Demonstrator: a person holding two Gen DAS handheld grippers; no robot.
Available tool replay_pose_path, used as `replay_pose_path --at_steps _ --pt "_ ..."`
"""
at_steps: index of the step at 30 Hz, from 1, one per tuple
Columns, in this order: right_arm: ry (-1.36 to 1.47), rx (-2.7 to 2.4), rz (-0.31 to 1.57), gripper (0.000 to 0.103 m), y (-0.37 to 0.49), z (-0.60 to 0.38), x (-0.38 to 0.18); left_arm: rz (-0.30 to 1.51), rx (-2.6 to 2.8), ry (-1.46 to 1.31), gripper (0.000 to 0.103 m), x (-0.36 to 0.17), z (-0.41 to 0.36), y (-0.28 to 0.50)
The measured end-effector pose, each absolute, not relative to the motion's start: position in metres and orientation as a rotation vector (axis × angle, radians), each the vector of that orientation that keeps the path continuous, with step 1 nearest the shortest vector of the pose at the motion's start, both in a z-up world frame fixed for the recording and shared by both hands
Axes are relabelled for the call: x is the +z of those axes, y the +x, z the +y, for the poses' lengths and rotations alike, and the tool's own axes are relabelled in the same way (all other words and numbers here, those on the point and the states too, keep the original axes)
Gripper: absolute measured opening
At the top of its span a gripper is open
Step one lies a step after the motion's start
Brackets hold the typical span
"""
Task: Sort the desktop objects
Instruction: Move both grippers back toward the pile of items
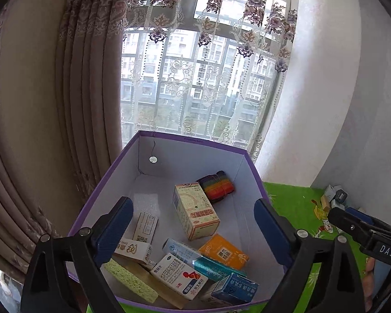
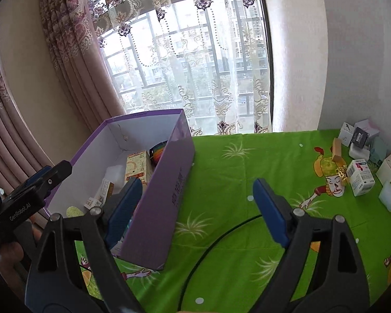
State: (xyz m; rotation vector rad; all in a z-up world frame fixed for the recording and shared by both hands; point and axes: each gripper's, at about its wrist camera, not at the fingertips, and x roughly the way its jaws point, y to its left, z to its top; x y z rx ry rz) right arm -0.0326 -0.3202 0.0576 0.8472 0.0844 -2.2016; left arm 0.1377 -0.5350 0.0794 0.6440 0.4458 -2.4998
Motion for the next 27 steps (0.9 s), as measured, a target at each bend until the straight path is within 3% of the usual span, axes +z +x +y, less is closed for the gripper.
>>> replay_pose_path --at_steps 17,24,27 --pt "0.885 -2.545 0.018 0.088 -0.124 -0.132 0.006 0.187 -2.761 0.704 0.095 0.111 -0.408 0.067" --pt "0.903 -2.589 0.180 0.088 -0.152 -0.120 -0.013 0.290 -2.874 0.830 0.093 0.082 -0.363 0.014" --pt "0.923 -2.569 0.229 0.087 -0.164 -0.123 -0.024 0.472 -2.953 0.956 0.080 0.060 -0.349 -0.018"
